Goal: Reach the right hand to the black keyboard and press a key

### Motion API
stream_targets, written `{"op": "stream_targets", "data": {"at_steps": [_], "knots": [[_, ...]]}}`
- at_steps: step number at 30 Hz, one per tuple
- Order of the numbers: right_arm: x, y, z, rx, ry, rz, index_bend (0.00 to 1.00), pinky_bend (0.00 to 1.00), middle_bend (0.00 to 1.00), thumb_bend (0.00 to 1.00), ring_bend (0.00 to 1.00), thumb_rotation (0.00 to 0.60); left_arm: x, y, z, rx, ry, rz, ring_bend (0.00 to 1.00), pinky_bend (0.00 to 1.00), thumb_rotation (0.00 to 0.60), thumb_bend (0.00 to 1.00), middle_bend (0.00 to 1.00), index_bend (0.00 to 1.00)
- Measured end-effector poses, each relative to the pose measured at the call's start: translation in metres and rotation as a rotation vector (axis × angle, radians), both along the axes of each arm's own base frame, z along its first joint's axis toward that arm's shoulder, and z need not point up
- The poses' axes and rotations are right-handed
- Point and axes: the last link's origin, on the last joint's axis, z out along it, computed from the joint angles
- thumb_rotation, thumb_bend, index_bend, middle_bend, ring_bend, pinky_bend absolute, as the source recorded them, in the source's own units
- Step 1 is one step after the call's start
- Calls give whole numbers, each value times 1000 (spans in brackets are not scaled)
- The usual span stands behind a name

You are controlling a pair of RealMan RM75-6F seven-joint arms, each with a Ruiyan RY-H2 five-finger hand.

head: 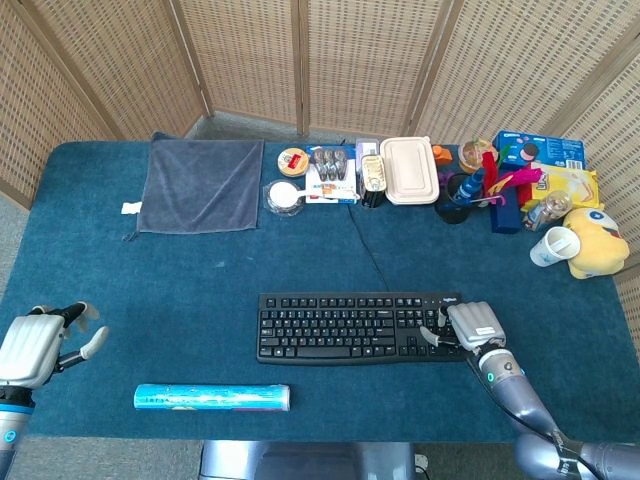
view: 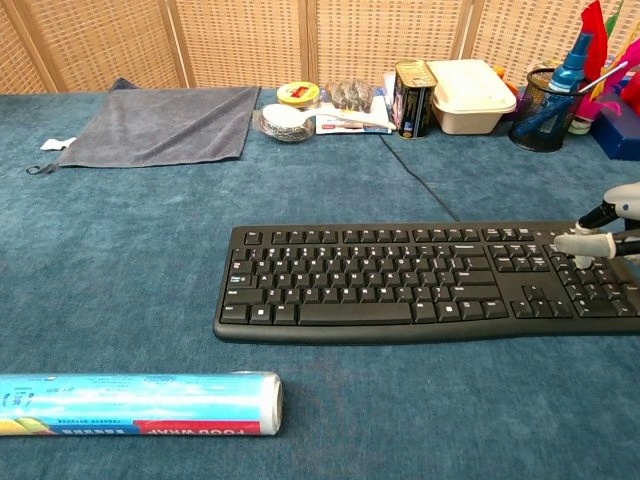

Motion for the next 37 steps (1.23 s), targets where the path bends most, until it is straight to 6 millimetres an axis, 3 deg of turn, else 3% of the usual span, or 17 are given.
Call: {"op": "stream_targets", "data": {"at_steps": [7, 12, 15, 18, 25, 28, 37], "knots": [[15, 2, 11, -34, -35, 44, 362, 966, 1000, 381, 1000, 0, -1, 0, 1, 3, -3, 1, 586, 381, 0, 219, 535, 412], [27, 4, 36, -114, -81, 79, 361, 960, 993, 381, 1000, 0, -1, -1, 1, 7, -8, 2, 586, 381, 0, 220, 535, 413], [28, 6, 54, -170, -111, 89, 359, 922, 922, 381, 989, 0, -2, -3, 1, 7, -8, 5, 586, 381, 0, 220, 535, 412], [27, 11, 66, -216, -146, 87, 356, 864, 798, 381, 885, 0, -3, -5, 1, 6, -11, 9, 587, 380, 0, 220, 535, 412], [13, 25, 84, -316, -206, 91, 354, 648, 559, 381, 623, 0, -3, -11, 2, 10, -12, 16, 586, 380, 0, 220, 535, 413], [3, 33, 89, -371, -229, 106, 354, 597, 533, 381, 574, 0, -4, -16, 2, 11, -11, 25, 586, 381, 0, 220, 535, 412], [-29, 60, 98, -554, -250, 185, 360, 579, 531, 381, 548, 0, -8, -25, -2, 14, -13, 48, 586, 381, 0, 220, 535, 413]]}}
